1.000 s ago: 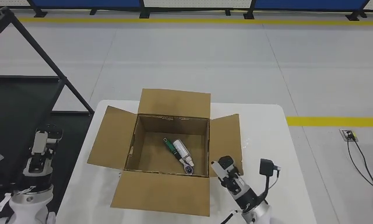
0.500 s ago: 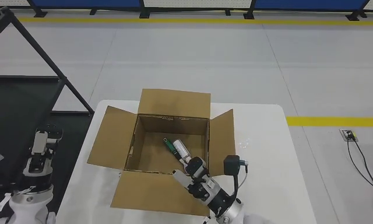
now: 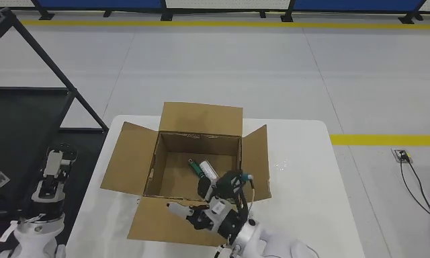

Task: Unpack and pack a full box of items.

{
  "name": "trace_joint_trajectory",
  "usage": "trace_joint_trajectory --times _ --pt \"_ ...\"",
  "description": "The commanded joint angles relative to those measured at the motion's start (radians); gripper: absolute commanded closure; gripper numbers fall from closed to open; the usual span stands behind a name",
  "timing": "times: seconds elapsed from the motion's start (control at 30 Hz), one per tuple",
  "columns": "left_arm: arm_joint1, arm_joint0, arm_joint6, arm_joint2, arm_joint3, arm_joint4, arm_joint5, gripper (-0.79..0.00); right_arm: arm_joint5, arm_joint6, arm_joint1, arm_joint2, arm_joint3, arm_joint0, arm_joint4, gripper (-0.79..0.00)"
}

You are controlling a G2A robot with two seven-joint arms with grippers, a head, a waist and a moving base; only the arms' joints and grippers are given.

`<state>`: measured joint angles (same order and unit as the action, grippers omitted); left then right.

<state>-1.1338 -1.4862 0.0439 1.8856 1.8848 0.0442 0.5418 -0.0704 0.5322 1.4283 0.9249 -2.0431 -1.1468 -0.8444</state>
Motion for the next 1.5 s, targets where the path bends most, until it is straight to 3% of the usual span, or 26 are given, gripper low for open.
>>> trace_joint_trajectory --times 0.0,0.23,0.47,0.57,1.0,1.3,1.47 --pt "-0.001 -0.007 -0.003 0.009 -0.004 -0.01 -0.001 -0.785 -0.091 0.133 0.014 -0.067 0.03 0.125 -0.104 -0.785" --pt "-0.005 -0.041 -0.013 0.051 -0.018 -0.073 0.013 -0.785 -0.259 0.514 0.09 -0.205 0.291 0.541 -0.181 -0.785" --pt "-0.009 -0.059 -0.004 0.066 -0.018 -0.106 0.024 -0.785 -0.306 0.647 0.154 -0.24 0.647 0.765 -0.094 -0.785" --pt "-0.01 -0.059 0.007 0.069 -0.015 -0.115 0.024 -0.785 -0.312 0.656 0.167 -0.241 0.73 0.784 -0.066 -0.785" --pt "-0.01 -0.056 0.018 0.072 -0.014 -0.117 0.02 -0.785 -0.319 0.648 0.168 -0.238 0.741 0.778 -0.066 -0.785" --pt "-0.01 -0.056 0.018 0.072 -0.014 -0.117 0.02 -0.785 -0.184 0.709 0.206 -0.294 1.023 0.856 -0.064 -0.785" --pt "-0.01 -0.056 0.018 0.072 -0.014 -0.117 0.02 -0.785 -0.131 0.662 0.234 -0.326 1.142 0.886 -0.073 -0.785"
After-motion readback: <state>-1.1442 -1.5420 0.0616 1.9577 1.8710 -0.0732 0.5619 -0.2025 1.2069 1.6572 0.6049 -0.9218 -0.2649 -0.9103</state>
